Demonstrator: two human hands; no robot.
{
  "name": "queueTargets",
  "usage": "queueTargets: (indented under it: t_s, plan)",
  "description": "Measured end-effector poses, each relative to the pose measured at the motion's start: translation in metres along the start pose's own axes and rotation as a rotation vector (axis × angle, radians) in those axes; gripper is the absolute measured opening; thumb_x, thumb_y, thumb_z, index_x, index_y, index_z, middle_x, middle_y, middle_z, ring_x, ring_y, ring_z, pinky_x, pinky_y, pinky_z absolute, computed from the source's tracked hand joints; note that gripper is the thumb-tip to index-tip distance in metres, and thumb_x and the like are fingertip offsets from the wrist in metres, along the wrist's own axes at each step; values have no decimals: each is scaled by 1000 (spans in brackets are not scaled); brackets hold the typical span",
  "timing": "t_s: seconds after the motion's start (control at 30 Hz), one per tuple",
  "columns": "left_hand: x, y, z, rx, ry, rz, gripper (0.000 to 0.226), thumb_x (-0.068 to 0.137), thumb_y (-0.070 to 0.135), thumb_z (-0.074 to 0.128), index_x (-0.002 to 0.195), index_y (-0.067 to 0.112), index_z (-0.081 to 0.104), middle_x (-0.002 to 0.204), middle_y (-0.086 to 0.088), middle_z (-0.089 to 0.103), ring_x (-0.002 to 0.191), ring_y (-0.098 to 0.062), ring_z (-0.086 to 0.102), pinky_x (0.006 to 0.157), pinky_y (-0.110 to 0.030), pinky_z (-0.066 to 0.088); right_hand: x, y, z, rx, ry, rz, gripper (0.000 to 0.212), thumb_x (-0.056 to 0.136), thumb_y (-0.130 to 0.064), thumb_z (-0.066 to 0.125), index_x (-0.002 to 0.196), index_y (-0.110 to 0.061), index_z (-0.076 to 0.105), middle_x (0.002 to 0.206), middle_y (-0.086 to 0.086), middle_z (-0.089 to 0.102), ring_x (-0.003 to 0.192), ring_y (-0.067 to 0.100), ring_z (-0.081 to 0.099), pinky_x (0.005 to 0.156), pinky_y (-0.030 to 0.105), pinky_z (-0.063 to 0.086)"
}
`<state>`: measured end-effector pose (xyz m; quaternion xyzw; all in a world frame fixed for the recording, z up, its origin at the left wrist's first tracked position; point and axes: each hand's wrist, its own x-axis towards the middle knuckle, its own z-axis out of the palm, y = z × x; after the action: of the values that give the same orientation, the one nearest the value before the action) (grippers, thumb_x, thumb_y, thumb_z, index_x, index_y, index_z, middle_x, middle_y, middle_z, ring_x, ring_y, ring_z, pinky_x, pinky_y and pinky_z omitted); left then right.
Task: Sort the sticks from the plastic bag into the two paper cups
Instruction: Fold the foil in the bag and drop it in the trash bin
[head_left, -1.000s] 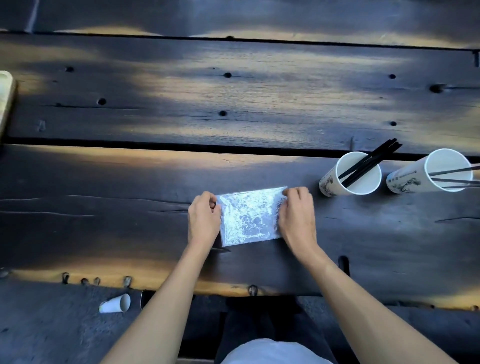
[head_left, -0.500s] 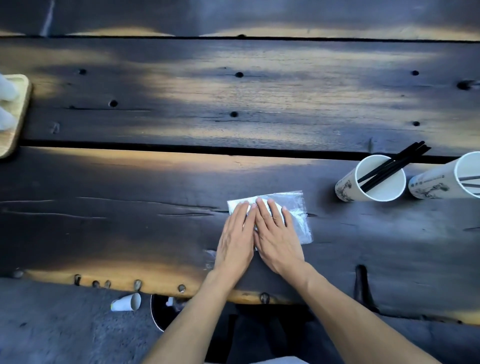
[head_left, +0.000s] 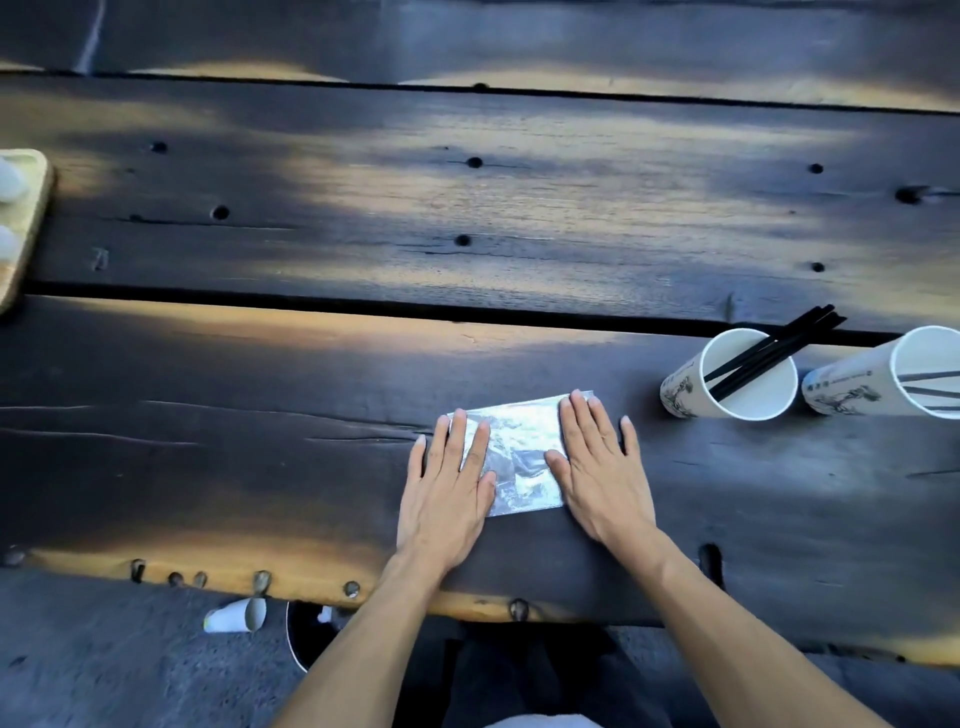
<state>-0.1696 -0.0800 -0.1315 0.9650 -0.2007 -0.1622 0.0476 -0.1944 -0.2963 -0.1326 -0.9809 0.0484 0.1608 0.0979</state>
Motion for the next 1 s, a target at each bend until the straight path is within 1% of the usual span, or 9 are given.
queueTargets:
  t_s: [0.1, 0.17, 0.3, 0.47, 0.6, 0.67, 0.8, 0.9, 1.0]
  plan:
    - [2, -1, -12, -64, 27, -16, 54, 102, 41, 28, 152, 22, 36, 163, -4, 29, 150, -25, 25, 115, -48, 29, 5, 0, -15, 105, 89, 10, 49, 103, -35, 34, 150, -19, 36, 160, -5, 33, 147, 20, 29, 114, 47, 27]
    - [11, -3, -23, -202, 106, -62, 44, 101, 37, 35, 140, 22, 50, 151, 0, 45, 139, -24, 39, 106, -44, 36, 18, 0, -27, 163, 163, 19, 39, 97, -18, 47, 136, -19, 49, 143, -3, 50, 129, 25, 45, 97, 45, 40]
    - [40, -9, -41, -433, 140, -215, 29, 96, 19, 55, 124, 21, 58, 123, 1, 56, 113, -25, 45, 94, -38, 35, 47, 2, -40, 139, 80, 88, 33, 89, -15, 56, 121, -19, 54, 119, 7, 53, 106, 34, 44, 83, 44, 39]
    - [65, -19, -53, -480, -26, -328, 21, 87, 18, 68, 105, 22, 57, 100, 4, 56, 105, -23, 43, 89, -36, 31, 64, 9, -51, 199, -74, 154, 14, 85, -23, 62, 99, -23, 60, 107, 4, 50, 104, 29, 39, 85, 39, 30]
    - [68, -25, -57, -524, -99, -332, 7, 85, 18, 70, 88, 22, 65, 92, 5, 55, 105, -24, 45, 92, -38, 36, 65, 15, -61, 724, -120, 208, 14, 79, -15, 66, 73, -23, 56, 87, 5, 58, 81, 27, 56, 69, 32, 44]
    - [63, -30, -59, -663, -102, -346, 12, 82, 15, 72, 76, 23, 65, 89, 5, 59, 101, -22, 50, 92, -38, 42, 61, 16, -72, 1020, -164, 201, 20, 83, -8, 67, 76, -19, 52, 74, 10, 61, 61, 22, 56, 55, 28, 42]
    - [42, -37, -68, -1162, -25, -457, 14, 87, 3, 68, 79, 13, 62, 78, -7, 70, 75, -21, 57, 73, -33, 44, 55, 14, -86, 1215, -235, 158, 19, 88, -7, 70, 88, -12, 52, 77, 11, 66, 65, 17, 60, 57, 28, 41]
    - [19, -38, -69, -1479, 78, -580, 13, 92, -1, 60, 86, 10, 57, 76, -5, 73, 73, -24, 59, 69, -34, 42, 46, 8, -87, 1325, -403, 150, 13, 87, -5, 71, 93, -8, 59, 81, 11, 70, 65, 19, 66, 55, 25, 45]
    - [-9, -37, -73, -1679, 228, -729, 13, 93, -2, 60, 89, 10, 57, 77, -8, 70, 68, -22, 60, 64, -32, 47, 37, -8, -81, 1338, -390, 145, 8, 87, -3, 70, 85, -6, 63, 74, 9, 69, 63, 21, 62, 57, 26, 46]
